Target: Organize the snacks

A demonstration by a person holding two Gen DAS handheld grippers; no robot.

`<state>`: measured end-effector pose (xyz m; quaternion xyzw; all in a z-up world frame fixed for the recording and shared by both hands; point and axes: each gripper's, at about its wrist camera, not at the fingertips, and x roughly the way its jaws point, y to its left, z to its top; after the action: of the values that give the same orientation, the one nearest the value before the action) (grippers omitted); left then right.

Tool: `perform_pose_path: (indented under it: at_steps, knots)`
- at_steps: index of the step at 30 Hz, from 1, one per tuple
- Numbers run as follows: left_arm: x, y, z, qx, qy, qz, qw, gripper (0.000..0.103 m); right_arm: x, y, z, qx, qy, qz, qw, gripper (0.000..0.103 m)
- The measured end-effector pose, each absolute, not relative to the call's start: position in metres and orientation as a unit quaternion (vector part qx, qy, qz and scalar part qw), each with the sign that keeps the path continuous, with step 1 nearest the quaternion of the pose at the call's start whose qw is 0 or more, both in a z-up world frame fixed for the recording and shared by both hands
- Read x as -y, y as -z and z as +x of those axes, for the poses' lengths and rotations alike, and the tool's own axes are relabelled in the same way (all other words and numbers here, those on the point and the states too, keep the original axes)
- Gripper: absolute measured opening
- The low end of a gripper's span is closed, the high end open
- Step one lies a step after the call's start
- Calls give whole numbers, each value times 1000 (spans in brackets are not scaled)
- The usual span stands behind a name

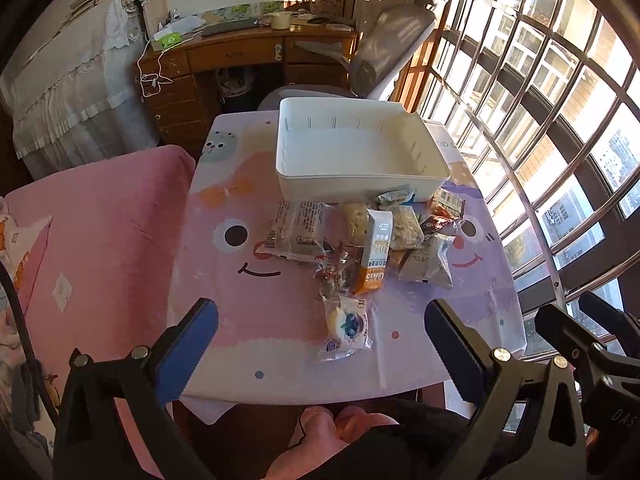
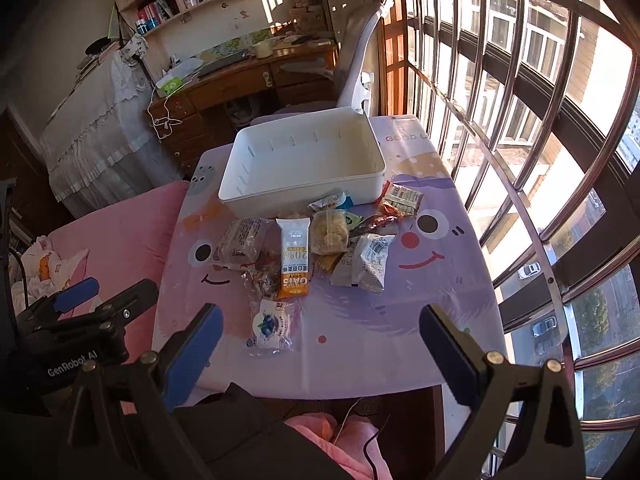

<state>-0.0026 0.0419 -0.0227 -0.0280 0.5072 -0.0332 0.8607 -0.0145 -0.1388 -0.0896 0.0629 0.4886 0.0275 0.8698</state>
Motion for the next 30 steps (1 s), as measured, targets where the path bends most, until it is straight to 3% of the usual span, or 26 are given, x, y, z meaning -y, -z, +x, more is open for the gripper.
perform_pose_path:
  at_steps: [18, 30]
  knots:
    - [-51, 63, 18, -556, 92, -21, 826, 103, 148, 110, -19, -453, 54, 59, 888, 99]
    - [-30, 128, 46, -627, 58, -30, 776, 102, 162, 149, 9, -443, 18, 5, 896, 99]
